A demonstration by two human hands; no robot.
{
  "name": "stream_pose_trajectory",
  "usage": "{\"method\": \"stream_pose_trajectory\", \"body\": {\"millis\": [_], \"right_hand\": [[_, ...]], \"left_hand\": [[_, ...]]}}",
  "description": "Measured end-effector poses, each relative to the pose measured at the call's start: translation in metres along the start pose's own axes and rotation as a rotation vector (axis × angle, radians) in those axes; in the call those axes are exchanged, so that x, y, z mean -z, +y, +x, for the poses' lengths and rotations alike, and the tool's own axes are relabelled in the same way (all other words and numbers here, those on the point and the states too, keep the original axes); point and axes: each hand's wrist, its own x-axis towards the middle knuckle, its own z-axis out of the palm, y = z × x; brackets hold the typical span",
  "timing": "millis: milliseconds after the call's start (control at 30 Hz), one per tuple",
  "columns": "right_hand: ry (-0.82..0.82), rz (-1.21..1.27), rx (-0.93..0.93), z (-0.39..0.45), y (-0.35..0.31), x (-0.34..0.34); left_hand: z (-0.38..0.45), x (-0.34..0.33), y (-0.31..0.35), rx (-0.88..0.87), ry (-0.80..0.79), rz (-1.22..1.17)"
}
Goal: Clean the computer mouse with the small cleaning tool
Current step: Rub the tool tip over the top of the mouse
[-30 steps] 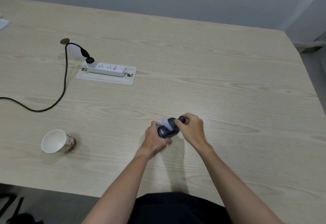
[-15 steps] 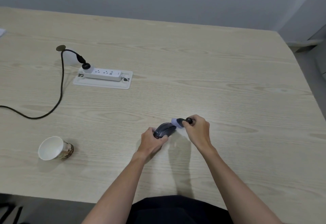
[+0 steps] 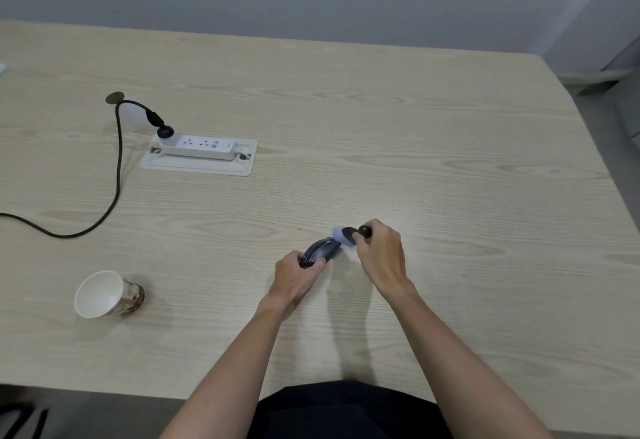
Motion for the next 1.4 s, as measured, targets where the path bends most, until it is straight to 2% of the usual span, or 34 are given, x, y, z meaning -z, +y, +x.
{"method": "stream_pose_trajectory", "body": {"millis": [67, 167, 233, 333, 400, 467, 533, 600, 733, 800, 867, 933, 1033, 1100, 1200, 1267, 1400], "right_hand": [[0.043, 0.001, 0.018, 0.0, 0.001, 0.0], [-0.067, 0.217, -0.044, 0.001, -0.003, 0.001], [-0.125, 0.231, -0.051, -0.002, -0.001, 0.0], [-0.011, 0.089, -0.06, -0.003, 0.009, 0.003], [0.072, 0.099, -0.05, -0.003, 0.011, 0.005], [0.008, 0.201, -0.029, -0.002, 0.006, 0.005], [-0.135, 0.26, -0.01, -0.002, -0.001, 0.003], [-0.165, 0.188, 0.017, -0.001, -0.001, 0.001], [0.031, 0.101, -0.024, 0.005, 0.006, 0.009], [-0.012, 0.138, -0.007, 0.007, 0.006, 0.012], [-0.138, 0.175, -0.017, 0.008, 0.006, 0.011], [-0.219, 0.111, -0.045, 0.006, 0.01, 0.009], [-0.112, -0.035, -0.092, 0.006, 0.025, 0.007], [-0.065, -0.04, -0.103, 0.004, 0.033, 0.008], [-0.142, 0.1, -0.116, 0.002, 0.034, 0.009], [-0.185, 0.094, -0.121, -0.001, 0.036, 0.006], [-0.069, -0.031, -0.131, -0.002, 0.04, 0.005]], "left_hand": [[0.001, -0.001, 0.001, 0.003, -0.005, 0.003], [0.002, -0.001, 0.002, 0.026, -0.018, -0.004], [0.003, 0.0, 0.001, 0.041, -0.03, 0.001], [0.004, -0.001, 0.001, 0.069, -0.047, -0.008], [0.005, -0.002, 0.001, 0.081, -0.055, -0.013], [0.006, -0.003, 0.0, 0.08, -0.054, -0.005], [0.007, -0.003, 0.0, 0.073, -0.055, 0.004], [0.006, -0.004, 0.0, 0.059, -0.056, 0.001], [0.002, -0.003, 0.001, -0.001, -0.092, 0.044], [0.003, -0.002, -0.003, -0.068, -0.112, 0.12], [0.004, -0.001, -0.009, -0.131, -0.133, 0.204], [0.006, -0.002, -0.016, -0.186, -0.142, 0.286], [0.009, -0.004, -0.021, -0.242, -0.17, 0.369], [0.01, -0.005, -0.023, -0.262, -0.182, 0.397], [0.011, -0.006, -0.026, -0.291, -0.18, 0.418], [0.012, -0.006, -0.028, -0.305, -0.171, 0.429], [0.013, -0.007, -0.028, -0.308, -0.179, 0.452]]}}
